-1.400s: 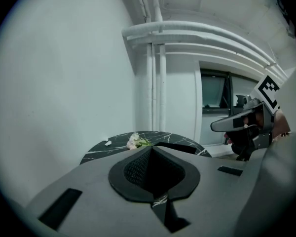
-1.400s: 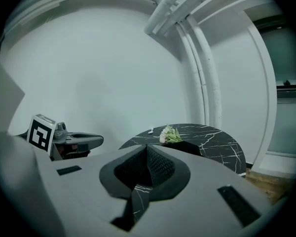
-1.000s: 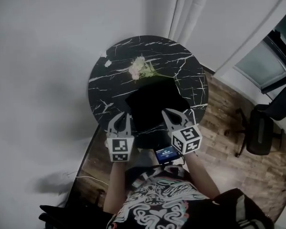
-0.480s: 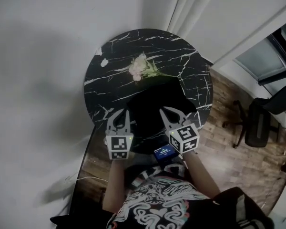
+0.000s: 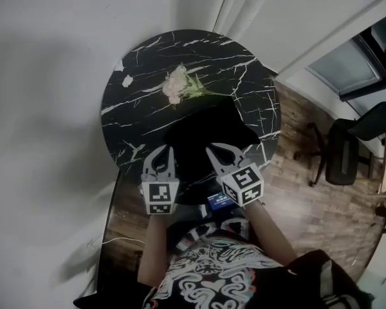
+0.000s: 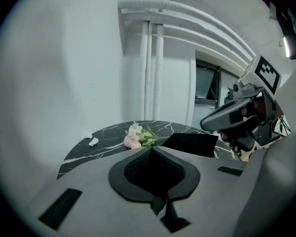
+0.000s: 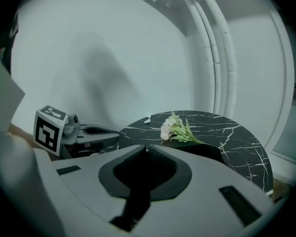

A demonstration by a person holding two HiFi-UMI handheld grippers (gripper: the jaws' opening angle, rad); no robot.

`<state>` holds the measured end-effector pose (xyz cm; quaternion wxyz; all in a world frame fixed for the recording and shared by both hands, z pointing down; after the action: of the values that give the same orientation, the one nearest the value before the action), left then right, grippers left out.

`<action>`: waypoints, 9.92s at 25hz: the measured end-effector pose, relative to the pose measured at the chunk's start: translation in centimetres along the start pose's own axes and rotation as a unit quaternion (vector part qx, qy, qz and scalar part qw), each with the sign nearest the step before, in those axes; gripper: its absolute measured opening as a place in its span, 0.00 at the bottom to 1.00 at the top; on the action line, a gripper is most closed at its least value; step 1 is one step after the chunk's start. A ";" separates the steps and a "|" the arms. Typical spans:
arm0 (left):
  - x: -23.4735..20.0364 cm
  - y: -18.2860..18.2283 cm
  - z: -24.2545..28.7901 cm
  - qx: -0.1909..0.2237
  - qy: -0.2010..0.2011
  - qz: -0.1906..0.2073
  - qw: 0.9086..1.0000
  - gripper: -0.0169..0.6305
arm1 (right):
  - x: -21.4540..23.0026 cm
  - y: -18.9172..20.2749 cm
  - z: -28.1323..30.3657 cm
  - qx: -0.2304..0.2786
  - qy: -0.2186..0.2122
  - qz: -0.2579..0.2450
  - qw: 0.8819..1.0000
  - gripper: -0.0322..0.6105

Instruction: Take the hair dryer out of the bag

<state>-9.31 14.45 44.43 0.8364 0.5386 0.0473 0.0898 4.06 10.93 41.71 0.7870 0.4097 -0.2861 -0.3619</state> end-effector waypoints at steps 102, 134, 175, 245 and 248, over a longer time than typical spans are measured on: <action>5.5 9.3 6.0 -0.153 0.163 -0.015 0.974 0.05 | -0.7 4.8 5.7 -0.132 -0.111 -0.203 0.964 0.09; 8.2 7.5 11.4 -0.176 0.239 0.084 0.951 0.43 | 2.3 2.0 3.9 -0.107 -0.084 -0.184 0.973 0.09; 9.4 7.8 15.4 -0.183 0.238 0.101 0.948 0.39 | 9.4 3.0 2.5 -0.083 -0.045 -0.019 0.995 0.10; 9.5 8.2 15.6 -0.193 0.218 0.129 0.948 0.39 | 23.0 11.4 6.5 -0.299 0.016 -0.010 0.954 0.26; 9.7 8.2 15.7 -0.191 0.215 0.130 0.949 0.39 | 23.1 11.4 6.3 -0.296 0.023 -0.007 0.955 0.25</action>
<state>2.10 5.73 58.57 0.8746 0.3379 0.1376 0.3194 16.44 -5.82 58.14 0.8765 0.1688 -0.1454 -0.4268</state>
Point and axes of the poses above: the fingertips, and each gripper's own axes: z forward along the fingers, x to its right, y out of its underside, the point moved 3 cm from there along -z, backward along the fingers, and after that the axes turned 1 degree about x, right-handed, at the moved point
